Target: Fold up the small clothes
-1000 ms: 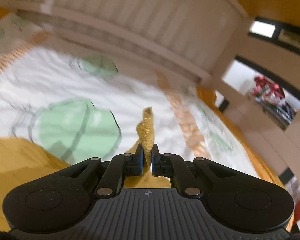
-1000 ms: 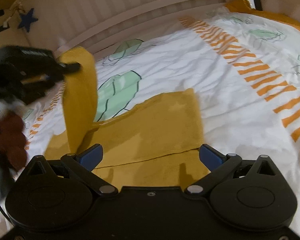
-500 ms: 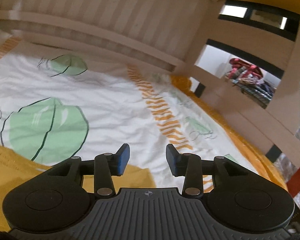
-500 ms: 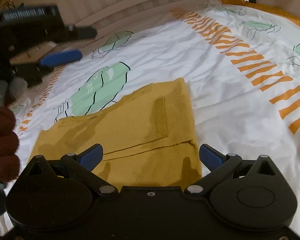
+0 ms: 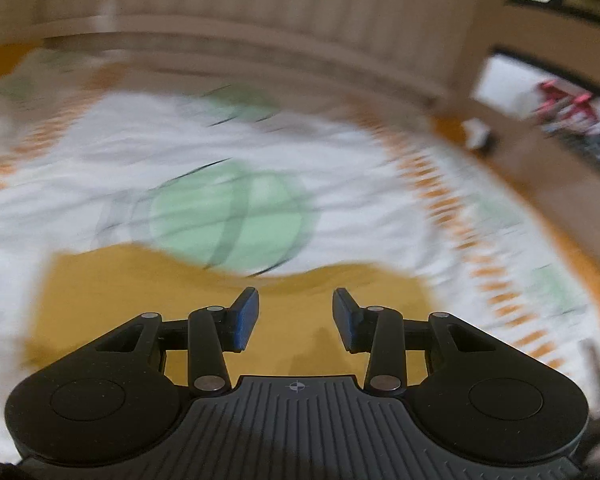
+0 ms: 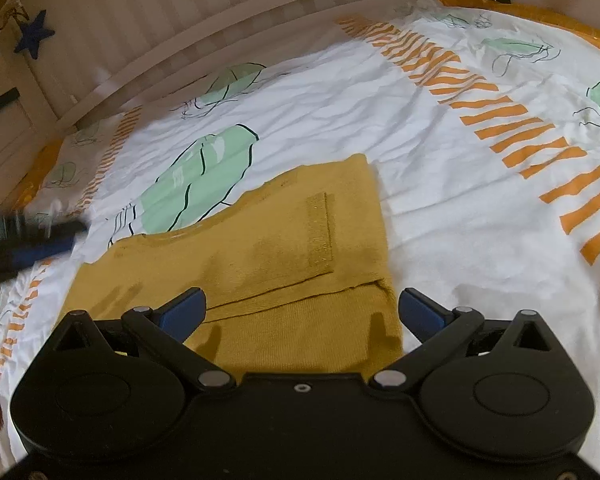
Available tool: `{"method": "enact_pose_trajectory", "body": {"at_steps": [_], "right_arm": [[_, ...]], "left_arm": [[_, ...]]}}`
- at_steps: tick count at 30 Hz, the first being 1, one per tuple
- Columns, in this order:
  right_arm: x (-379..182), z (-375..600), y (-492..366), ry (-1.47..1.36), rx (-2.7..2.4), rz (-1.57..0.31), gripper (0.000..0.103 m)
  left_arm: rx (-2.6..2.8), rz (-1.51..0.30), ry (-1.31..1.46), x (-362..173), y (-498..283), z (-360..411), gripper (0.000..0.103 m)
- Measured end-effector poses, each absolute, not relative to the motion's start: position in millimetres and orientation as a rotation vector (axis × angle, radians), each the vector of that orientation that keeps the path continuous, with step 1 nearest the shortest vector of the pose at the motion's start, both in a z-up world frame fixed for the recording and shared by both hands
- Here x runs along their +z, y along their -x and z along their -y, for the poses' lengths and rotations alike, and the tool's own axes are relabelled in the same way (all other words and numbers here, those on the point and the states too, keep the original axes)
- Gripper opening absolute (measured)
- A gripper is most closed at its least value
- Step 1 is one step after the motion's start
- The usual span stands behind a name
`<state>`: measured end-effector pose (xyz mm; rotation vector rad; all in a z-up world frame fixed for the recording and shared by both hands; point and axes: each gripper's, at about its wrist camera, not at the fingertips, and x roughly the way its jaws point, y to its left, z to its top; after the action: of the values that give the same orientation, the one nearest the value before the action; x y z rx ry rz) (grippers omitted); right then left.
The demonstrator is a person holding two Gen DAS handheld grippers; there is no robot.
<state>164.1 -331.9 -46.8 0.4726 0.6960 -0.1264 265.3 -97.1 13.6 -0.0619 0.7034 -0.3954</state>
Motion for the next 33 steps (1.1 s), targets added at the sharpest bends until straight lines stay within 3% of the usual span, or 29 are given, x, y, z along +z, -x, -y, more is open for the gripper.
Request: {"method": "enact_pose_trajectory", "body": {"at_steps": [6,15,27,33], "right_arm": [[-50.2,328.0,-166.1,-0.478,-0.077,-0.659,0.101],[-64.3,312.7,-175.3,-0.441,0.018,-0.642,0.066],[-72.7,310.4,-175.1,-0.426,-0.015,-0.616,0.066],[-75.0,306.7,-171.6,-0.403,-0.029,-0.600,0.059]], "left_arm": [[-0.184,-0.755,-0.065,-23.1,-254.3,37.8,0.039],[-0.046,-0.819,-0.023,-65.2,-244.6,-20.0,0.039],[-0.070,-0.685,0.074,-90.2,-231.3,-36.5,0.045],[-0.066,-0.664,0.062,-95.2,-231.3,-33.1,0.046]]}}
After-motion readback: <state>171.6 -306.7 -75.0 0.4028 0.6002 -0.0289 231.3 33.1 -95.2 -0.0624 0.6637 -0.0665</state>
